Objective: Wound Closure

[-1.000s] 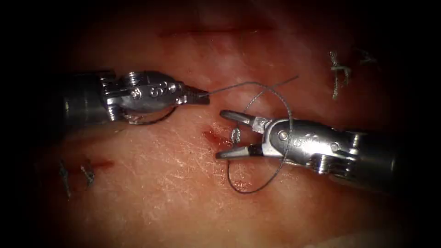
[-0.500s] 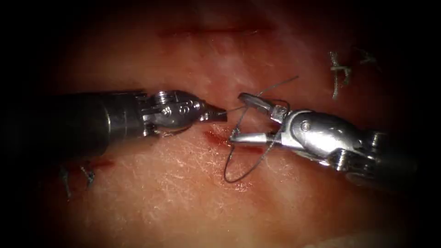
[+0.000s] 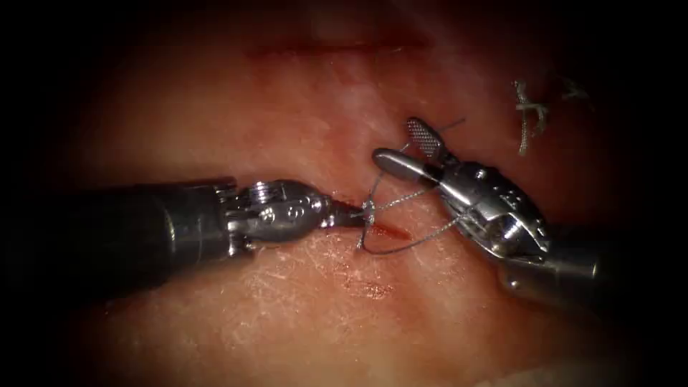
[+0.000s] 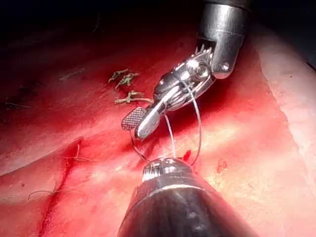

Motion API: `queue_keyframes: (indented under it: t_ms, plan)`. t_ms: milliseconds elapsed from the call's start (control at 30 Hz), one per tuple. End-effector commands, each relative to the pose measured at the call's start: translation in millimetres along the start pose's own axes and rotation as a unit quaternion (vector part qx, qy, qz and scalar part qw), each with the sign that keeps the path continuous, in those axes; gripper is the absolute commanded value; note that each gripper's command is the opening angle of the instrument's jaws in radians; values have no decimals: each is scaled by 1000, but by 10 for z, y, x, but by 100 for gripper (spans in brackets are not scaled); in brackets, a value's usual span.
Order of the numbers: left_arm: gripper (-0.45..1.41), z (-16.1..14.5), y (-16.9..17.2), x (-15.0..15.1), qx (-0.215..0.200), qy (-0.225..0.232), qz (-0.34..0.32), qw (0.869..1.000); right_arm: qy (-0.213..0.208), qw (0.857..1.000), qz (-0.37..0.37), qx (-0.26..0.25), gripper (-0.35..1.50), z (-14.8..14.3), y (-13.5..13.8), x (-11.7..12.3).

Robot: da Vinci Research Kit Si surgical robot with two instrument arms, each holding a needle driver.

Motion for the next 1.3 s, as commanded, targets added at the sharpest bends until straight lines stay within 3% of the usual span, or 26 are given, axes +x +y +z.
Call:
queue_keyframes:
  t_ms: [33, 233, 400, 600, 733, 1100, 1300]
  plan:
    - [-45, 6, -2, 2, -1, 0, 0, 1000, -6, 1000, 22, -1, 78, 10, 3, -13]
    - [-45, 5, 1, 3, -3, 1, 2, 1000, -11, 991, 134, 2, 76, 22, 18, -33]
    - [-45, 2, 1, 0, -6, 2, 5, 1000, -23, 971, 239, -2, 74, 22, 28, -48]
    - [-45, 0, -1, -3, -9, 3, 7, 1000, -38, 962, 271, -10, 76, 19, 32, -52]
    - [-45, -2, -1, -5, -8, 3, 9, 1000, -32, 948, 314, -28, 79, 15, 37, -54]
    - [-45, -5, 2, -17, -7, 2, 9, 1000, -2, 944, 324, -63, 88, 2, 48, -47]
    - [-45, -4, 4, -19, -7, 1, 8, 1000, -11, 947, 316, -55, 86, 20, 46, -51]
